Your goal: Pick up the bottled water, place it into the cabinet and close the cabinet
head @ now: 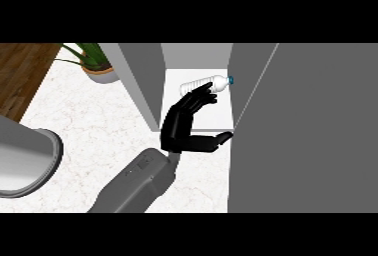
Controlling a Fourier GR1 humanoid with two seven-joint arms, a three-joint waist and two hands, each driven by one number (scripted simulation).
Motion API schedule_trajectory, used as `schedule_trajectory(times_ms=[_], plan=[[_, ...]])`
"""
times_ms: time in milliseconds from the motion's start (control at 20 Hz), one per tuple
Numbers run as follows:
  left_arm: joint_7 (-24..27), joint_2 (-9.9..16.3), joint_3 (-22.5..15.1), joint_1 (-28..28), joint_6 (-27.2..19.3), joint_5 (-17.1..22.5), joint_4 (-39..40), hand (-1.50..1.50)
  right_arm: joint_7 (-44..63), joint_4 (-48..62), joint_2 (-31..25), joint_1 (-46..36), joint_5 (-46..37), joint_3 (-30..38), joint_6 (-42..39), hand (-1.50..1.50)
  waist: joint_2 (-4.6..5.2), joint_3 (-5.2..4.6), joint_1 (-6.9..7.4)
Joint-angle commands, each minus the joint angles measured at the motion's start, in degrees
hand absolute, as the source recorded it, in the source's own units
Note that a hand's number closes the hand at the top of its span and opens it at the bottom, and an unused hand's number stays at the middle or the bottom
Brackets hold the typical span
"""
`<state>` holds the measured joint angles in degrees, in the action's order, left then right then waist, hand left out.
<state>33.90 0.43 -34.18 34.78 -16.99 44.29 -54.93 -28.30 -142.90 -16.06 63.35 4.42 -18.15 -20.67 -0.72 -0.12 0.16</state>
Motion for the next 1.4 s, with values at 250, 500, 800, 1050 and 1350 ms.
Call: schedule_trajectory(times_ms=[250,500,800,1050,1350], plan=[[2.3,9.4,-5.7,-22.6,-4.0,-2.7,-22.0,-1.5,3.3,-9.6,0.2,2.6,-5.7,-3.3,3.6,-1.5,0.11,-0.01,1.49],[4.8,17.1,-6.7,-36.3,-1.0,-1.1,-33.6,-1.5,0.9,-7.4,-6.0,3.1,-7.3,-2.5,-1.3,1.5,-0.14,-0.01,1.62],[7.6,26.0,-6.3,-41.9,5.2,-1.5,-39.0,-1.5,2.0,-9.2,-14.7,-5.4,-13.6,-2.6,-7.3,1.5,-0.42,-0.24,3.17],[11.4,33.1,-2.3,-48.7,8.6,0.0,-43.1,-1.5,5.9,-11.5,-16.5,-9.6,-15.5,-7.9,-7.6,1.5,-0.3,-0.36,2.89],[16.0,41.2,3.3,-55.9,15.4,3.1,-45.6,-1.5,13.2,-10.7,-13.8,-15.1,-15.2,-16.8,-4.5,1.5,0.22,-0.45,3.19]])
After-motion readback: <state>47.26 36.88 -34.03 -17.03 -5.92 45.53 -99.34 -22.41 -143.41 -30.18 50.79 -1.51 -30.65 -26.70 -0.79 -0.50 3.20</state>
